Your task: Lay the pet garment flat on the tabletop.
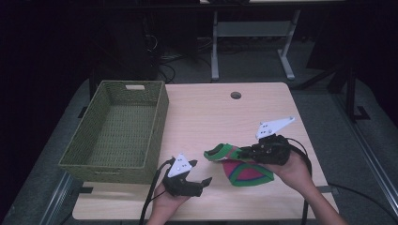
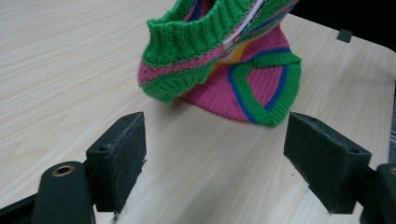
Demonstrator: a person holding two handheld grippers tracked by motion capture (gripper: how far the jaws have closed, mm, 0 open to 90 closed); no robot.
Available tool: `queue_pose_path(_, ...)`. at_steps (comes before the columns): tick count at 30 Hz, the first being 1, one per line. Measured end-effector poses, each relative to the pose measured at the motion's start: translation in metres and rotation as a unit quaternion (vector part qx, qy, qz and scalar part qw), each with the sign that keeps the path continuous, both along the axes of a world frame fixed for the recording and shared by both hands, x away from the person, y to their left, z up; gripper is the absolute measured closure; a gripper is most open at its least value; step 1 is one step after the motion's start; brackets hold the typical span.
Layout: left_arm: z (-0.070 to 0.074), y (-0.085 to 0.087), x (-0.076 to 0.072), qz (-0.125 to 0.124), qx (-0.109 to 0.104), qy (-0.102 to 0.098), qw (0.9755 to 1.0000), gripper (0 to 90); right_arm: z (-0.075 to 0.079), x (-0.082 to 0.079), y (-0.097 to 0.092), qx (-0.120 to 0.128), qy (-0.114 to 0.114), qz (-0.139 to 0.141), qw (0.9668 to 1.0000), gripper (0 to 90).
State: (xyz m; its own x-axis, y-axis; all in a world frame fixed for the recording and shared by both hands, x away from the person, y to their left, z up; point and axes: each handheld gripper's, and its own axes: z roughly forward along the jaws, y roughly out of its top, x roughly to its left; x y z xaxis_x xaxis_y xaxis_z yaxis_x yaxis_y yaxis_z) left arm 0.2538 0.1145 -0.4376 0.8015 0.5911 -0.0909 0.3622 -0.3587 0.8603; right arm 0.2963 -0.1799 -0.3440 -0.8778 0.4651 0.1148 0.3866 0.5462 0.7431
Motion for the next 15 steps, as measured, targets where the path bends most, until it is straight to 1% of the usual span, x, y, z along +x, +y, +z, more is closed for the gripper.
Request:
queue_pose_path(2, -0.001, -0.003, 0.005, 0.0, 0.004, -0.004, 1.0, 21.7, 0.003, 0.002, -0.003, 0.002, -0.002, -0.003, 1.0, 82.6)
queue_pose_path(3, -0.002, -0.005, 0.007, 0.0, -0.001, 0.001, 1.0, 22.3, 0.005, 0.003, -0.004, 0.004, -0.004, -0.002, 1.0, 82.7)
queue_pose_path(5, -0.005, -0.007, 0.012, -0.001, 0.008, 0.004, 1.0, 22.6, 0.006, 0.003, -0.005, 0.004, -0.005, -0.002, 1.0, 82.7)
queue_pose_path(6, -0.007, -0.008, 0.015, 0.002, 0.007, 0.007, 0.9999, 22.8, 0.008, 0.004, -0.006, 0.004, -0.005, -0.002, 1.0, 82.6)
queue_pose_path(7, -0.011, -0.01, 0.021, 0.0, 0.007, 0.017, 0.9998, 22.9, 0.01, 0.004, -0.007, 0.006, -0.006, -0.002, 1.0, 82.6)
queue_pose_path(8, -0.011, -0.01, 0.021, 0.0, 0.007, 0.017, 0.9998, 23.0, 0.01, 0.004, -0.007, 0.006, -0.006, -0.002, 1.0, 82.6)
queue_pose_path(11, -0.014, -0.013, 0.026, 0.002, 0.004, 0.017, 0.9998, 24.2, 0.013, 0.005, -0.008, 0.008, -0.008, 0.002, 0.9999, 82.6)
queue_pose_path(13, -0.014, -0.014, 0.029, 0.001, -0.002, 0.013, 0.9999, 25.2, 0.014, 0.005, -0.008, 0.008, -0.008, 0.003, 0.9999, 82.6)
queue_pose_path(15, -0.014, -0.016, 0.032, -0.003, -0.006, 0.016, 0.9999, 29.5, 0.014, 0.005, -0.008, 0.01, -0.007, 0.004, 0.9999, 82.6)
